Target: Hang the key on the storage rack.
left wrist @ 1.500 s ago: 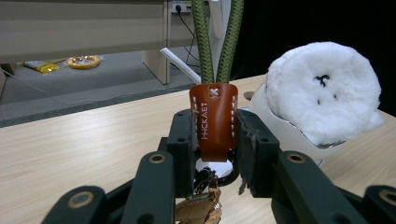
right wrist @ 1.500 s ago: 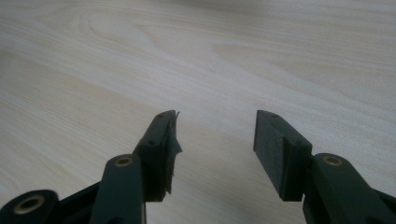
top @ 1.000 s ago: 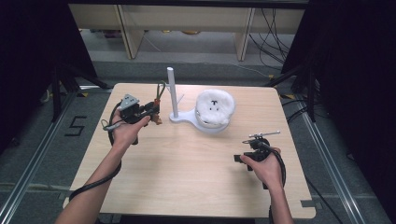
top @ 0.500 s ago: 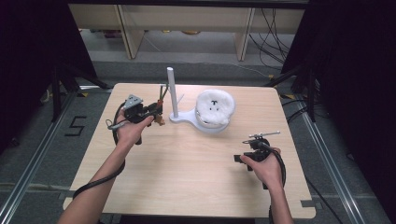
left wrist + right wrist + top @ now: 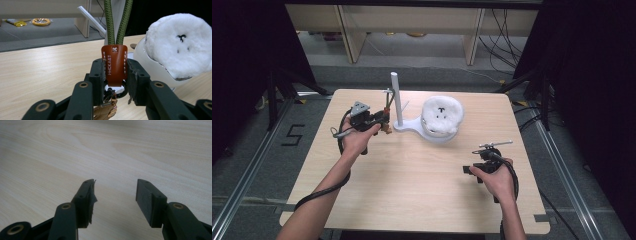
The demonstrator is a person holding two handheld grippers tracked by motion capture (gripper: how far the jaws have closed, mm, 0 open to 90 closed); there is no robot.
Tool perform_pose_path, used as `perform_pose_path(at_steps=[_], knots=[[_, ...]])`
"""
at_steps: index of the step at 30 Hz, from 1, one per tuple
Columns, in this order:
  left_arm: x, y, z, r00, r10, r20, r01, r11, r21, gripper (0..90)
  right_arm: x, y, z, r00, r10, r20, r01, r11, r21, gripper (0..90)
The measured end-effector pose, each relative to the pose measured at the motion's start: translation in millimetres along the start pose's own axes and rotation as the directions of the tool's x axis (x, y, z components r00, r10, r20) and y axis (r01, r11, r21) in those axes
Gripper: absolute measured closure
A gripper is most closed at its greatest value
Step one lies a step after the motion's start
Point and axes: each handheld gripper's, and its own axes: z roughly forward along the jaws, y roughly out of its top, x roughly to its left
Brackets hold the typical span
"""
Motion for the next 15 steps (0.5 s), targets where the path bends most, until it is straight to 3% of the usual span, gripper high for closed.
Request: perform_pose_path(at_steps=[15], knots=[[-5.6,0.7,10.8,0.9982,0.051,-0.032,-0.050,0.9983,0.031,66.4,0.8,-1.1,1.6,0.9999,0.003,0.011,-0.003,1.000,-0.016,49.7]])
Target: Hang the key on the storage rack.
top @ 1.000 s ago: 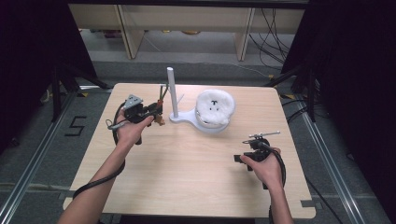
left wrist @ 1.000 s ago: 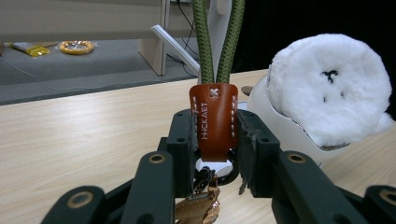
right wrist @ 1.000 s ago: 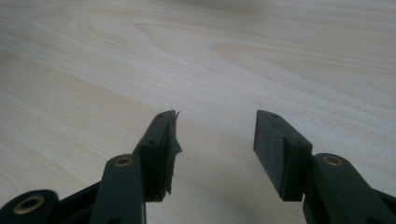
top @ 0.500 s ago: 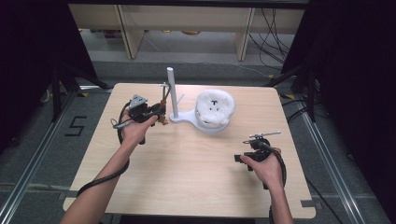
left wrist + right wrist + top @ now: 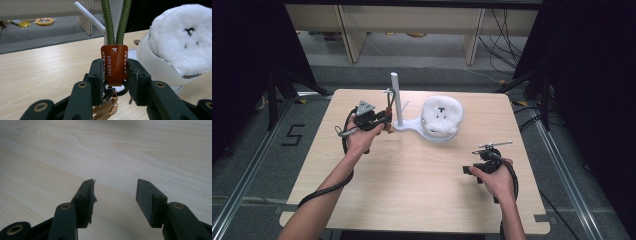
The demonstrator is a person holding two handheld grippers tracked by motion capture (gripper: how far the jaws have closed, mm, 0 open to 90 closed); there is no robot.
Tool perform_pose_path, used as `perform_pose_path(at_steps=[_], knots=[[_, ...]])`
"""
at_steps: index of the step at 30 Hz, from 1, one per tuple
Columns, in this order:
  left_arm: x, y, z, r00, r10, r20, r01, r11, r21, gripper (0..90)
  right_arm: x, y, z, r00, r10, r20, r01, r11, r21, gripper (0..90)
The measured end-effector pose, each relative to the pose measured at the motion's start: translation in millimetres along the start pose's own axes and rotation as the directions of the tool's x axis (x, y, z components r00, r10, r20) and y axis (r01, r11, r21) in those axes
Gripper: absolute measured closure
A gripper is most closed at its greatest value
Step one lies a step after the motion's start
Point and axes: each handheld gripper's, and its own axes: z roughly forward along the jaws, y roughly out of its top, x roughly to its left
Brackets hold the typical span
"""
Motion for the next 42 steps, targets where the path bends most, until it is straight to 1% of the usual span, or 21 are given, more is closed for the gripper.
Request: perform_pose_path(at_steps=[2,6,7,8,14,15,16,18,19,22,23,24,29,30,32,33,34,35,36,37,42], knots=[[-0.5,0.5,1.3,1.0000,0.002,-0.007,-0.002,1.0000,0.004,65.9,-0.4,0.7,-1.2,0.9999,-0.013,0.005,0.012,0.999,0.031,49.7],[-2.2,0.6,3.3,0.9997,0.018,-0.014,-0.018,0.9997,0.018,64.8,0.4,-0.5,1.2,1.0000,0.000,-0.002,0.000,1.000,-0.007,49.4],[-2.5,0.4,3.7,0.9998,0.018,-0.013,-0.018,0.9997,0.018,64.4,0.4,-0.5,1.3,1.0000,-0.001,-0.002,0.001,1.000,-0.007,49.4],[-2.7,0.3,4.1,0.9996,0.022,-0.016,-0.022,0.9995,0.022,64.4,1.5,0.3,0.0,0.9999,0.014,-0.006,-0.014,1.000,0.008,49.3],[-2.7,0.0,3.3,0.9990,0.037,-0.024,-0.037,0.9989,0.029,60.7,1.8,0.3,0.0,0.9999,0.013,-0.007,-0.013,1.000,0.006,49.2],[-3.0,-0.1,2.5,0.9989,0.039,-0.026,-0.038,0.9989,0.028,59.9,1.8,0.0,0.4,0.9999,0.015,-0.008,-0.015,1.000,-0.001,49.2],[-2.6,-0.1,1.6,0.9987,0.044,-0.024,-0.044,0.9986,0.029,58.8,0.5,-0.5,1.2,1.0000,-0.001,-0.003,0.001,1.000,-0.008,49.2],[-2.1,-0.3,-1.7,0.9985,0.050,-0.024,-0.049,0.9984,0.027,56.8,0.2,-0.8,2.4,1.0000,0.002,-0.010,-0.003,1.000,-0.020,49.1],[-1.5,-0.5,-3.8,0.9983,0.055,-0.020,-0.054,0.9981,0.030,55.5,-0.4,0.4,-0.8,0.9999,-0.011,0.001,0.011,1.000,0.022,49.1],[0.1,-3.1,-12.9,0.9970,0.075,-0.023,-0.073,0.9961,0.048,51.2,-0.2,0.1,-0.6,1.0000,-0.004,-0.001,0.004,1.000,0.011,49.0],[0.5,-4.3,-15.5,0.9963,0.081,-0.027,-0.080,0.9953,0.056,49.7,0.8,-0.1,0.1,0.9999,0.016,0.002,-0.016,1.000,0.003,48.9],[1.5,-5.9,-18.9,0.9958,0.086,-0.029,-0.085,0.9946,0.061,48.6,1.3,-0.1,-0.3,0.9997,0.023,-0.001,-0.023,1.000,0.004,48.9],[7.0,-12.6,-35.0,0.9955,0.087,-0.037,-0.084,0.9936,0.075,44.9,1.0,0.0,-0.4,0.9998,0.018,-0.004,-0.018,1.000,0.002,48.8],[7.5,-13.6,-37.9,0.9950,0.092,-0.039,-0.089,0.9931,0.076,44.4,0.1,-0.7,0.9,1.0000,0.004,0.003,-0.004,1.000,-0.005,48.6],[8.1,-16.1,-43.8,0.9936,0.104,-0.045,-0.100,0.9924,0.072,43.7,0.2,-0.3,0.0,1.0000,0.003,-0.002,-0.003,1.000,0.019,48.5],[8.6,-17.5,-47.1,0.9930,0.109,-0.046,-0.105,0.9918,0.073,43.5,0.7,-0.2,0.1,1.0000,0.005,0.001,-0.005,1.000,0.018,48.5],[9.1,-19.2,-50.1,0.9931,0.108,-0.048,-0.104,0.9920,0.072,43.4,1.6,0.1,-0.1,0.9998,0.018,-0.001,-0.018,1.000,0.020,48.4],[10.0,-20.6,-52.2,0.9932,0.107,-0.045,-0.104,0.9921,0.070,43.2,0.3,-0.3,0.3,1.0000,-0.002,0.002,0.002,1.000,0.015,48.4],[11.1,-22.8,-56.4,0.9931,0.105,-0.050,-0.102,0.9923,0.070,43.0,0.8,-0.2,-0.1,1.0000,0.004,0.000,-0.004,1.000,0.013,48.5],[12.0,-24.1,-59.1,0.9930,0.106,-0.051,-0.103,0.9922,0.071,42.9,1.2,-0.8,0.8,1.0000,0.009,-0.002,-0.009,1.000,-0.007,48.4],[17.4,-33.9,-78.0,0.9935,0.098,-0.057,-0.094,0.9928,0.074,42.7,1.4,-0.6,1.0,0.9999,0.011,-0.002,-0.011,1.000,-0.008,48.2]])
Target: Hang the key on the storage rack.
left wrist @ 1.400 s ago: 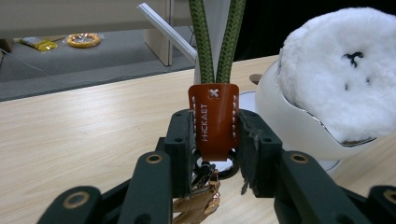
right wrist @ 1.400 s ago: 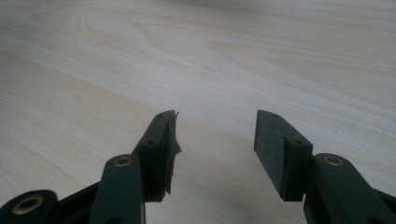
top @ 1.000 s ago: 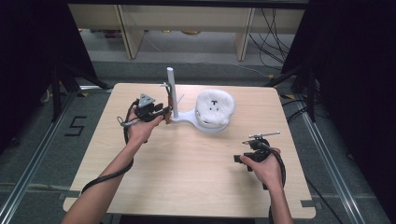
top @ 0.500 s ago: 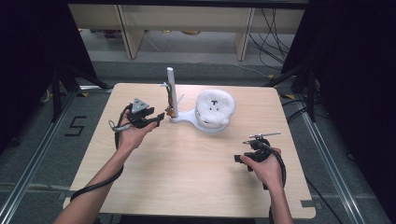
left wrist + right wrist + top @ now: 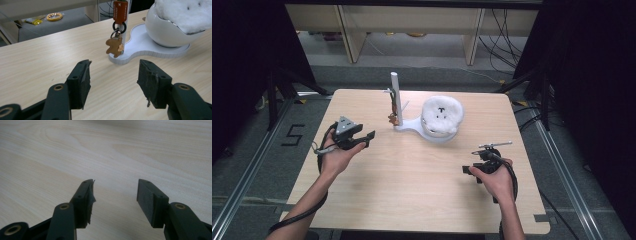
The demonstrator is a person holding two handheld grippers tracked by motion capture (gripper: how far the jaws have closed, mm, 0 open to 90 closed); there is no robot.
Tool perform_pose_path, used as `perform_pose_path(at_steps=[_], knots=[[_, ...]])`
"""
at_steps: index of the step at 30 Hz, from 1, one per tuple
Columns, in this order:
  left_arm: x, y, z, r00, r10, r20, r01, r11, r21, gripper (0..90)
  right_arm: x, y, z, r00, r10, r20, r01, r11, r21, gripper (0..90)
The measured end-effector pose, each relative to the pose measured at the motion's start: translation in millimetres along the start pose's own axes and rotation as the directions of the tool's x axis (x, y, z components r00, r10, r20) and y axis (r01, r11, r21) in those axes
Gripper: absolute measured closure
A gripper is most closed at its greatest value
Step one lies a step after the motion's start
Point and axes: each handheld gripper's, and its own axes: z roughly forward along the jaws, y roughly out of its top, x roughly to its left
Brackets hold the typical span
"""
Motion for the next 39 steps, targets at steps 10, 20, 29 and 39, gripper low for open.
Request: perform_pose_path(at_steps=[10,20,29,39], knots=[[6.5,-27.1,-27.4,0.9993,-0.036,0.004,0.036,0.9993,-0.014,41.1,2.0,0.6,0.2,0.9999,0.012,0.009,-0.012,1.000,0.025,47.8],[0.9,-72.8,-41.4,0.9982,-0.042,-0.042,0.041,0.9989,-0.024,41.8,1.5,-0.5,2.5,0.9997,-0.024,0.008,0.024,1.000,0.011,47.4],[0.8,-97.1,-44.5,0.9950,-0.056,-0.082,0.050,0.9961,-0.073,41.6,2.3,-1.6,2.2,0.9997,-0.022,-0.006,0.022,1.000,0.010,47.0],[4.5,-104.2,-49.1,0.9928,-0.057,-0.105,0.046,0.9938,-0.101,41.3,0.5,-6.0,6.0,0.9996,-0.027,-0.001,0.027,1.000,0.004,46.6]])
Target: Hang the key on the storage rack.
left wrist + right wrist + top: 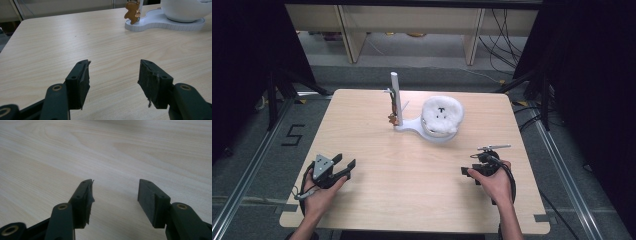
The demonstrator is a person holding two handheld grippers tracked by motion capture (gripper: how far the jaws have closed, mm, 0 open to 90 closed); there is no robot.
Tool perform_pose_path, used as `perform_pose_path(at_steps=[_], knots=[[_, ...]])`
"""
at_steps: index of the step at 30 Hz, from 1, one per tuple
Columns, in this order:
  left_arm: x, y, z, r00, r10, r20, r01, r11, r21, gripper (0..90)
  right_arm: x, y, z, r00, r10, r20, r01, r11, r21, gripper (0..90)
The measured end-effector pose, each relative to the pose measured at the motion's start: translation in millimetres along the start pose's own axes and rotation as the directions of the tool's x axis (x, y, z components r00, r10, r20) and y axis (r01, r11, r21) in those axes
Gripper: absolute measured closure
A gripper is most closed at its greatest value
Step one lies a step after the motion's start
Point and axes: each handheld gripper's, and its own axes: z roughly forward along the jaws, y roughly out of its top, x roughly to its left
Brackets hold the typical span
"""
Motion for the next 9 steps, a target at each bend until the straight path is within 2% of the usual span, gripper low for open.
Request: perform_pose_path(at_steps=[1,2,5,7,8,9], knots=[[-0.3,0.0,0.1,1.0000,0.003,-0.001,-0.003,1.0000,0.000,41.3,0.5,0.0,0.5,0.9999,0.003,0.011,-0.003,1.000,0.004,46.6],[-0.4,-0.2,0.6,1.0000,0.005,0.002,-0.005,1.0000,-0.005,41.3,1.1,0.0,0.6,1.0000,0.005,-0.008,-0.005,1.000,0.003,46.6],[-0.6,-0.2,0.8,1.0000,0.005,-0.001,-0.005,1.0000,-0.004,41.2,0.9,-0.4,2.0,0.9999,-0.015,0.006,0.015,1.000,-0.002,46.5],[-0.7,-0.2,1.0,1.0000,0.000,-0.002,0.000,1.0000,-0.006,41.2,4.9,0.7,1.3,0.9992,0.035,0.016,-0.035,0.999,0.014,46.5],[-0.7,-0.2,1.2,1.0000,-0.003,-0.002,0.003,1.0000,-0.006,41.1,4.5,0.8,0.6,0.9995,0.031,0.010,-0.031,0.999,0.015,46.5],[-0.6,-0.2,1.3,1.0000,-0.004,-0.003,0.004,1.0000,-0.004,41.1,2.0,0.7,0.1,0.9999,0.004,0.016,-0.004,1.000,0.003,46.5]])
